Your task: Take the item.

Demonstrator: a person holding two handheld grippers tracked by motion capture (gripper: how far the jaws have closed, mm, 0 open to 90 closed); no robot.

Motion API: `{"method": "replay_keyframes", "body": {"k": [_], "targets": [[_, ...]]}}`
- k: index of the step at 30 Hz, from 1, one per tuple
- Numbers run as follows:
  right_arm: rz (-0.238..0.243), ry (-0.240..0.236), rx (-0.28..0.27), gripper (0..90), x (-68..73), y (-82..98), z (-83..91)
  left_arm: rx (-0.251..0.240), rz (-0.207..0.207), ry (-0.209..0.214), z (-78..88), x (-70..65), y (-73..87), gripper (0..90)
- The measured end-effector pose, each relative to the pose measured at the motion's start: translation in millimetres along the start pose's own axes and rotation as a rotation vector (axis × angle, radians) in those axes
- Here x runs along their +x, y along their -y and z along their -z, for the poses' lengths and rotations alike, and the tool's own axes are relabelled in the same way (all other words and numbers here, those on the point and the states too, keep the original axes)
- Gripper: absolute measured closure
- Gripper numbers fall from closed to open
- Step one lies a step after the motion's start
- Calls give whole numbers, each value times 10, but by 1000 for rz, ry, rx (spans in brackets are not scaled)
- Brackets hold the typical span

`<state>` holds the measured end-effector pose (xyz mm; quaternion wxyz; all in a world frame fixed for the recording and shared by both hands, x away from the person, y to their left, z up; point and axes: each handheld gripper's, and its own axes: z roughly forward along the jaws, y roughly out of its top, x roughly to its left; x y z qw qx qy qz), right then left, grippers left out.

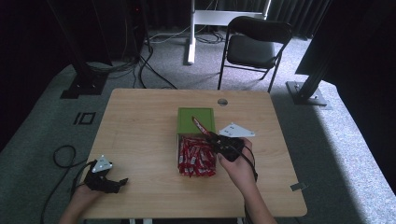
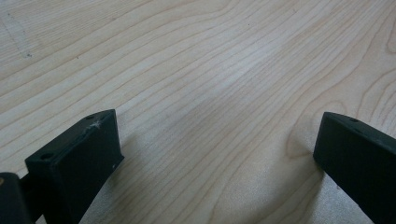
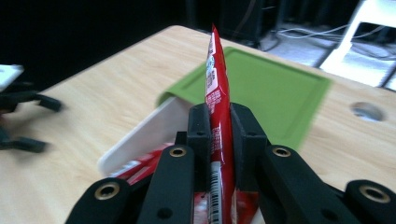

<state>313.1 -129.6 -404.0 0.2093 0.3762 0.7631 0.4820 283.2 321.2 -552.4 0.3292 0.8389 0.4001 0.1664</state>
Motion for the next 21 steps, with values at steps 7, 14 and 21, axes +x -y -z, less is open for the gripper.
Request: {"method": "replay_keyframes", "body": {"k": [7, 14, 21], "targets": [[-50, 89, -35, 796, -198, 23, -9, 0, -1, 0, 0, 1, 0, 16], [-119, 203, -90, 794, -408, 123, -34, 0, -1, -1, 0, 1, 0, 16], [-176, 268, -87, 791, -569, 274, -122, 0, 0, 0, 0, 0, 0, 16]]}}
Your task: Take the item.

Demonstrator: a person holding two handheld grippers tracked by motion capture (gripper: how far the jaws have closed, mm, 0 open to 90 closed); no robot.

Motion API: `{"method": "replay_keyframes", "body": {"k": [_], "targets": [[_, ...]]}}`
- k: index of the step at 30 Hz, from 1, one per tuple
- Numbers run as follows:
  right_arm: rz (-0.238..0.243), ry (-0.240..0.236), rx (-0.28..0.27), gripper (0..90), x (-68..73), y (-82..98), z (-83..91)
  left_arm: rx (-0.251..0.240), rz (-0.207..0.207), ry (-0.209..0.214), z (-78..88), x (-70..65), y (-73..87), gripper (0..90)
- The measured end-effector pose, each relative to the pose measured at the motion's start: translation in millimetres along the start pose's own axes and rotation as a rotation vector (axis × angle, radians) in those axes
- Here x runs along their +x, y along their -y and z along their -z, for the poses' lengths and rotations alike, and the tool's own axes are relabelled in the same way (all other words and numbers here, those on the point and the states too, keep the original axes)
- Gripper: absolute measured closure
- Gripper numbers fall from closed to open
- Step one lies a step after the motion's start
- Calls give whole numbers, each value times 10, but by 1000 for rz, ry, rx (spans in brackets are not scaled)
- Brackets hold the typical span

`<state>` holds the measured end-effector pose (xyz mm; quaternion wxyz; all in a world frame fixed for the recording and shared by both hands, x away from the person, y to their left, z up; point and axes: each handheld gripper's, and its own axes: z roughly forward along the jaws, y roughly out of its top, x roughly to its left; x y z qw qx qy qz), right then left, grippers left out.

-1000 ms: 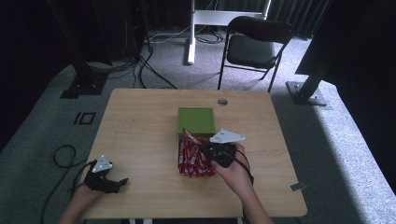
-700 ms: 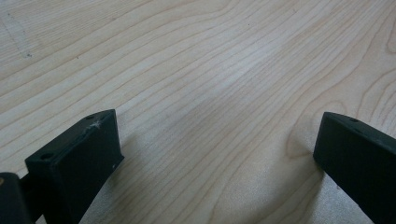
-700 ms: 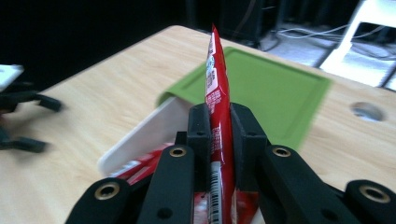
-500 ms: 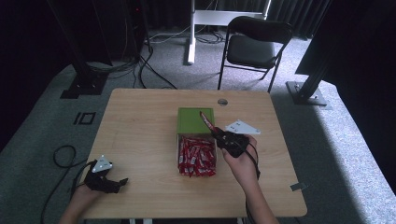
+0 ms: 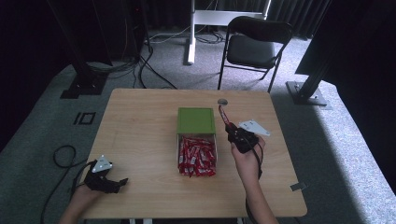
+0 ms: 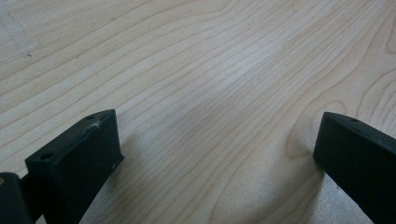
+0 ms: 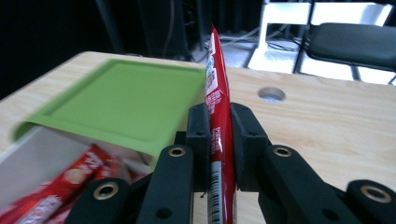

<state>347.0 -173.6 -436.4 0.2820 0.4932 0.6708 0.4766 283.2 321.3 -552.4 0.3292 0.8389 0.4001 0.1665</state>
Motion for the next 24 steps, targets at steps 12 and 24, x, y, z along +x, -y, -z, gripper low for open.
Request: {"method": "replay_keyframes", "body": {"k": [12, 24], "targets": [[-63, 72, 72, 795, -163, 344, -310, 0, 0, 0, 0, 0, 0, 16], [-115, 89, 142, 795, -180, 660, -606, 0, 0, 0, 0, 0, 0, 16]]}}
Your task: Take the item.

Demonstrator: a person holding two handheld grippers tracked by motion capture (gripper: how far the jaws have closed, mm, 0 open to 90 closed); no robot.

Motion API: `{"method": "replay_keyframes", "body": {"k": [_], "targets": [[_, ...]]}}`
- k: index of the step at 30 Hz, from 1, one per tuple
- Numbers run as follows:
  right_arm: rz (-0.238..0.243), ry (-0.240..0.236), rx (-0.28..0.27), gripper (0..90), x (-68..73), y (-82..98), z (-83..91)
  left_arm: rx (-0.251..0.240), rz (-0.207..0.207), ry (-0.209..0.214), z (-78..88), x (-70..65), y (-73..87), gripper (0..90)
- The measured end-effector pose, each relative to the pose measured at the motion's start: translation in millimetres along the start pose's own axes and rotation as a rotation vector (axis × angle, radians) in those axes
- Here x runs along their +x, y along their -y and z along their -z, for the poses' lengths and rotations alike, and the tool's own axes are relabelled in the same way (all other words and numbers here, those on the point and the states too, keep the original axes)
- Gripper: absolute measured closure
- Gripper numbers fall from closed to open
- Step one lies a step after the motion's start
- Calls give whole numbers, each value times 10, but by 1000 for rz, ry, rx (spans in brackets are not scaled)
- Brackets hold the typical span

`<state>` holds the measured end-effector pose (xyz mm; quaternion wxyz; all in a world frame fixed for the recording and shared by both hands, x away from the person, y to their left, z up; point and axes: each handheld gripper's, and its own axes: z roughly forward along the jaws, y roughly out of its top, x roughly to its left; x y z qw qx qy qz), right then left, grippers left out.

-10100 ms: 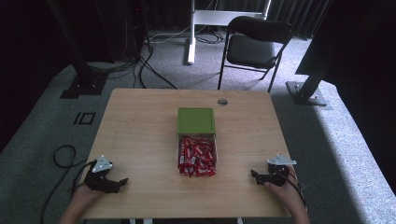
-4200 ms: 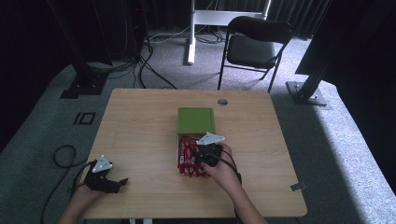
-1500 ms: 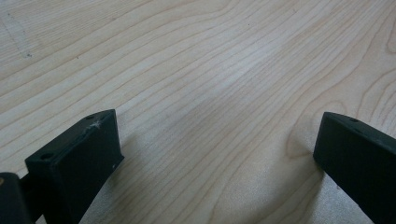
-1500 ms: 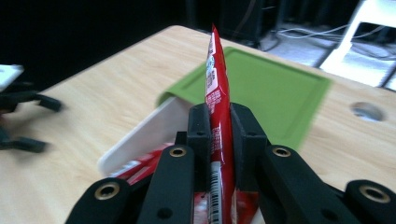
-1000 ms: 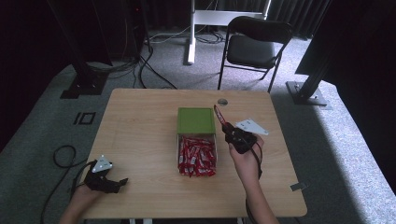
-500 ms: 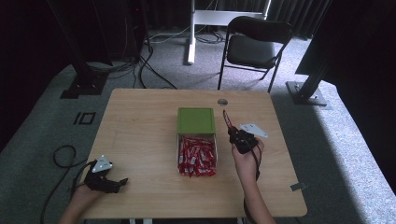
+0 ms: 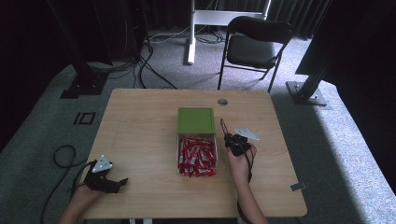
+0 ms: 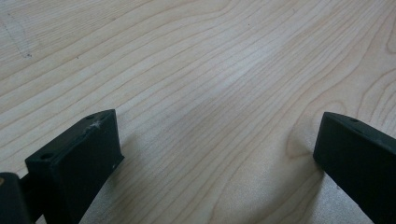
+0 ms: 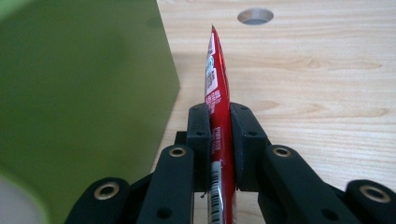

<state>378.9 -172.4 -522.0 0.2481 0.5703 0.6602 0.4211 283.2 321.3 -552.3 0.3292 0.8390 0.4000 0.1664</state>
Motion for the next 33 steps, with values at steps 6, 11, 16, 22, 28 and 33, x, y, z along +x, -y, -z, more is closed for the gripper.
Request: {"method": "replay_keyframes", "body": {"k": [6, 11, 16, 22, 28, 33], "targets": [[-19, -9, 36, 794, 18, 99, -117, 0, 1, 0, 0, 0, 0, 16], [-25, -17, 64, 792, 17, 139, -189, 0, 0, 0, 0, 0, 0, 16], [-9, -14, 87, 792, 41, 189, -237, 0, 1, 0, 0, 0, 0, 16], [-4, -23, 112, 735, 35, 187, -272, 0, 0, 0, 0, 0, 0, 16], [16, -32, 97, 613, 30, 132, -216, 0, 0, 0, 0, 0, 0, 16], [28, -46, 73, 569, -26, 49, -103, 0, 0, 0, 0, 0, 0, 16]]}}
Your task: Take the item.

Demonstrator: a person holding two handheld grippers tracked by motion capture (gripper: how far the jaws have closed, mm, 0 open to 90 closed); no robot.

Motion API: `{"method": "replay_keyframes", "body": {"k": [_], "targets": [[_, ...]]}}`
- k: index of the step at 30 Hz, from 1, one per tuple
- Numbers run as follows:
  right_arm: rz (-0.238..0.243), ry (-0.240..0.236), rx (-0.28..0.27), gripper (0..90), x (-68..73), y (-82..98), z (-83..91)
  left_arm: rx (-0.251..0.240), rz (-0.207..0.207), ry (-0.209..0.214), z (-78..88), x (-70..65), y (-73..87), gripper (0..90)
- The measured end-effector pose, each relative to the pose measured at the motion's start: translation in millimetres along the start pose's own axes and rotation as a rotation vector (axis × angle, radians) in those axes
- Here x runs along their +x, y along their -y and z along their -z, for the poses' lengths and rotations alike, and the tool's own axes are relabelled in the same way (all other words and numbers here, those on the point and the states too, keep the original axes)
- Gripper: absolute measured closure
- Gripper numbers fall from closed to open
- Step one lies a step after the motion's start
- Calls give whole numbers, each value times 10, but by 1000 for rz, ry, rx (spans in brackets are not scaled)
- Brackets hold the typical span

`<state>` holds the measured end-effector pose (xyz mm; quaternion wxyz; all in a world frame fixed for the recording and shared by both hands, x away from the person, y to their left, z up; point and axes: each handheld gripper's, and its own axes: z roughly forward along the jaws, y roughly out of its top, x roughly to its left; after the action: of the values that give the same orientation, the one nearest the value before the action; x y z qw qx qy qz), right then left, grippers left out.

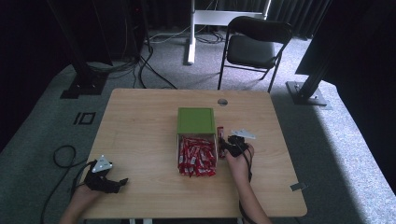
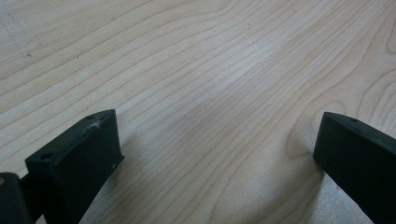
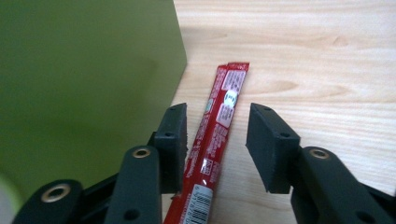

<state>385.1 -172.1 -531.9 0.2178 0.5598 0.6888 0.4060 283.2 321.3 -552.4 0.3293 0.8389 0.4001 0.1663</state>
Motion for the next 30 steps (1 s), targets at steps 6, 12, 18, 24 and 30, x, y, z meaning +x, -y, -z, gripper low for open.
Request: {"method": "replay_keyframes", "body": {"k": [6, 12, 18, 24, 30], "targets": [[16, -18, -18, 539, -68, -30, 116, 0, 0, 0, 0, 0, 0, 16], [19, -11, -29, 512, -146, 1, 210, 0, 0, 0, 0, 0, 0, 16], [26, 16, -47, 462, -259, 26, 305, 0, 0, 0, 0, 0, 0, 16], [19, 5, -64, 366, -379, 83, 386, 0, 0, 0, 0, -1, 0, 16], [27, -4, -67, 298, -491, 133, 465, 0, 0, 0, 0, 0, 0, 16]]}}
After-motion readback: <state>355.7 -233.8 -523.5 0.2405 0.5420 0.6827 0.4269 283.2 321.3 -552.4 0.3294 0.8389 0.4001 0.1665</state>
